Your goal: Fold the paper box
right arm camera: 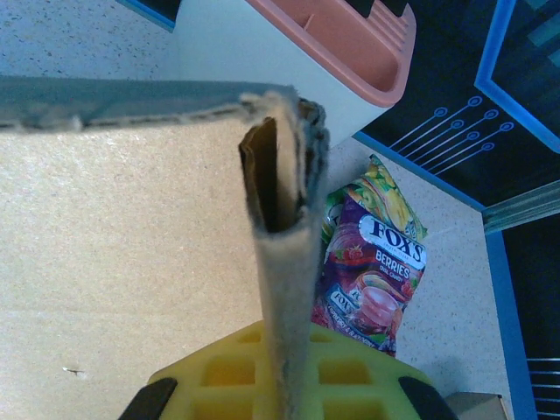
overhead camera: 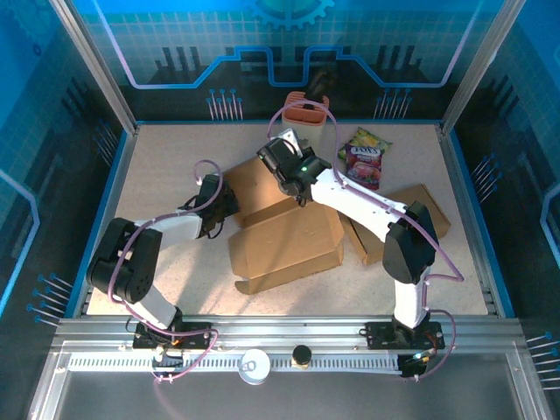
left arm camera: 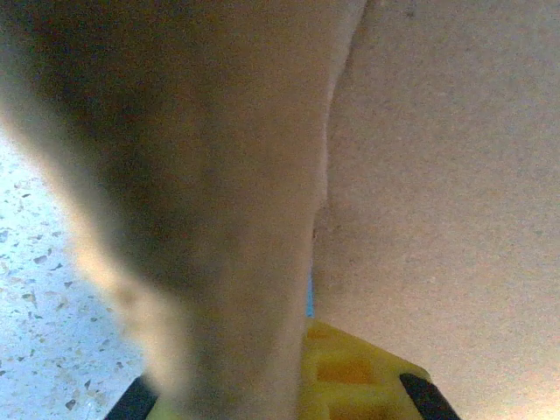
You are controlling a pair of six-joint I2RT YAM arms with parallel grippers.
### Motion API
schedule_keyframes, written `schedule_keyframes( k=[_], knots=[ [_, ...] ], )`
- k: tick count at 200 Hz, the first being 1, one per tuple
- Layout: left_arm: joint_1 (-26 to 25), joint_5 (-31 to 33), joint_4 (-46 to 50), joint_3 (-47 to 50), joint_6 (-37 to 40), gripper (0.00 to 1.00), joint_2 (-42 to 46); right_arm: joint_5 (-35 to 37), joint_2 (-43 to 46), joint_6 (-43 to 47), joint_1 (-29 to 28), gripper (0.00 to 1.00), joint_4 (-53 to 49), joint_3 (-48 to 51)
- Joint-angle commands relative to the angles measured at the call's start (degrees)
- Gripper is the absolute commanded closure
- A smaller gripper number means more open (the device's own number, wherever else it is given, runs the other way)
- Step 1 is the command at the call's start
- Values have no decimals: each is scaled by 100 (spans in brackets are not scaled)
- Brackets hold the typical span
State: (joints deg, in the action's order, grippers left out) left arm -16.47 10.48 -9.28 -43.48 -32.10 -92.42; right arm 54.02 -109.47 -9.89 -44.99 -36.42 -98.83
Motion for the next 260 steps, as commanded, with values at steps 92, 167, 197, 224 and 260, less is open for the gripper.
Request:
schedule_keyframes(
  k=[92,167,197,224,260],
  knots=[
    [-186,-2,739,82,125,44,1111,-524,610,-522,-3,100,1271,1220],
    [-181,66,1674,-59,101,26,1346,-1038,322,-1333,243,100,476,878],
    [-181,83,1778,-41,106,23,1528,-1182,210,-1682,307,100,116,740],
    [-181,15,1973,-159,70,17,1706,-1310,98,-1918,345,100,-128,638],
    [-199,100,2369,-238,-82,20,2363,-1272,-165,-2794,428,100,-1130,215]
  ],
)
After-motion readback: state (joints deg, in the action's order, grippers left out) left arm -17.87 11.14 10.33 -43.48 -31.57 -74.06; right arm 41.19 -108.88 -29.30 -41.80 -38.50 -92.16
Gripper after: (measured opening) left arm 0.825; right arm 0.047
